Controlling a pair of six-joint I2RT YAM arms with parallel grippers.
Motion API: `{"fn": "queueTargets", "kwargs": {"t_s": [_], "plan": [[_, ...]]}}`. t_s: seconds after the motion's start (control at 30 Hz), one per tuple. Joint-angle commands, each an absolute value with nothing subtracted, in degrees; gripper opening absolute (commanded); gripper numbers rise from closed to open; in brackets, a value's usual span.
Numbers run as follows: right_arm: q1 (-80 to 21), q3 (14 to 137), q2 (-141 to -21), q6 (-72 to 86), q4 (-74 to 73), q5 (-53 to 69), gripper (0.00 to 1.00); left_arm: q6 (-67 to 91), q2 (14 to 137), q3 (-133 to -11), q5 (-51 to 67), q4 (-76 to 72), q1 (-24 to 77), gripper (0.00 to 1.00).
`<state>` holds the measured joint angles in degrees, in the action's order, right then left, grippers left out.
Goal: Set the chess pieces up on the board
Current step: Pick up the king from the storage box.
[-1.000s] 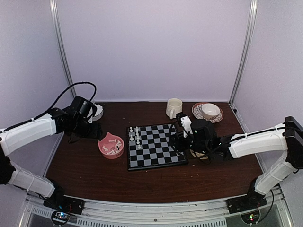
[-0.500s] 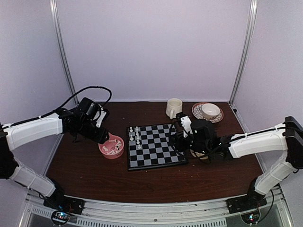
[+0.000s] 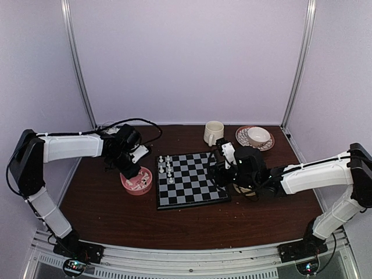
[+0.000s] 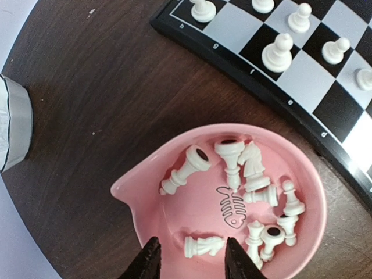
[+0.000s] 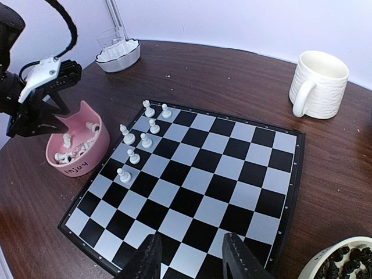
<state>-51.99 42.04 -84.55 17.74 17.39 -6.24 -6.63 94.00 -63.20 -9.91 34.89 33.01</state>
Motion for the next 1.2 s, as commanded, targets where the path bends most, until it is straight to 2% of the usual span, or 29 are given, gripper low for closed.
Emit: {"fn": "queueTargets", "kwargs": {"t_s": [0.0, 0.23, 0.43, 0.73, 0.9, 1.03, 1.17], "plan": [[-51.77, 41.75, -83.59, 17.40, 17.76, -5.99, 0.38, -12.37, 97.76, -66.89, -14.23, 35.33, 33.31, 0.38], [-51.77, 41.75, -83.75, 17.23, 17.73, -6.23, 0.38, -15.70, 102.90, -70.59, -12.25, 36.33, 33.31, 0.36], [-51.74, 41.75, -83.85, 17.20, 17.62, -6.38, 0.38, -18.74, 108.80, -75.95, -13.20, 40.67, 33.07, 0.28], [-51.77, 41.83, -84.11, 17.31, 17.77, -6.23, 0.38, -18.85, 114.19, -79.04, -14.96, 44.58, 32.70, 0.35], [-51.77, 41.83, -84.22, 17.33, 17.82, -6.28, 0.38, -18.04, 116.26, -80.94, -13.97, 47.17, 32.78, 0.35], [-51.77, 41.84, -84.33, 17.31, 17.89, -6.24, 0.38, -16.91, 116.36, -81.74, -13.09, 49.13, 32.91, 0.29], [-51.76, 41.84, -84.20, 17.31, 17.76, -6.22, 0.38, -15.59, 116.27, -82.79, -12.34, 51.29, 33.29, 0.13]]}}
